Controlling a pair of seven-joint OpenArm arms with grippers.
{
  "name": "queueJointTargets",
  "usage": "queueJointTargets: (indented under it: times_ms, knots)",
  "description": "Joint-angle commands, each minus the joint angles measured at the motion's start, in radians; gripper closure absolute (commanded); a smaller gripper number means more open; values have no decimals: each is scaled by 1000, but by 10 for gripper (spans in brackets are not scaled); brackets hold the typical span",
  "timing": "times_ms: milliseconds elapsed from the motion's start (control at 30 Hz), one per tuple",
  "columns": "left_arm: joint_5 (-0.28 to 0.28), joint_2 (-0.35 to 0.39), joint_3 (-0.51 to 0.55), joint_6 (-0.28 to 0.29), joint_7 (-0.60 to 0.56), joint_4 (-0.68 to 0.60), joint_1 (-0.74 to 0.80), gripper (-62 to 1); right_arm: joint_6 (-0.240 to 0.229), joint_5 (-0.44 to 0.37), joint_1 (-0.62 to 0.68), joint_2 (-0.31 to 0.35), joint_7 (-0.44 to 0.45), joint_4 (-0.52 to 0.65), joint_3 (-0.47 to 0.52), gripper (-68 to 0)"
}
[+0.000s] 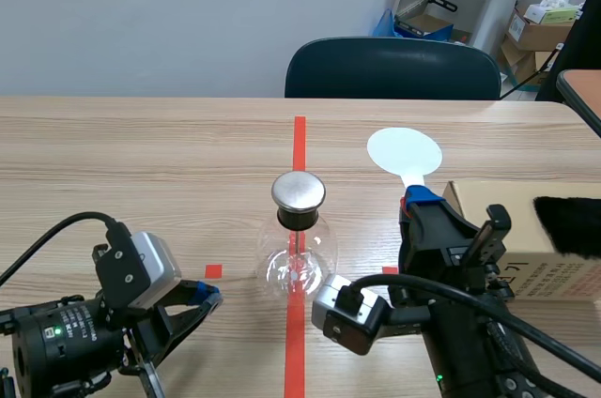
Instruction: Do the electroscope experiment
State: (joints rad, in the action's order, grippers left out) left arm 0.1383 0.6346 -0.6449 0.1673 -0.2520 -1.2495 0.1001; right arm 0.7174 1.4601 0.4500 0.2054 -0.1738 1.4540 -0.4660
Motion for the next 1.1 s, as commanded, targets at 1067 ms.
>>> queueJointTargets:
  times_ms: [1067]
  knots:
    - [-31, -3, 6, -53, -10, -10, -1, -17, -8, 1, -1, 7, -4, 19, 6, -8]
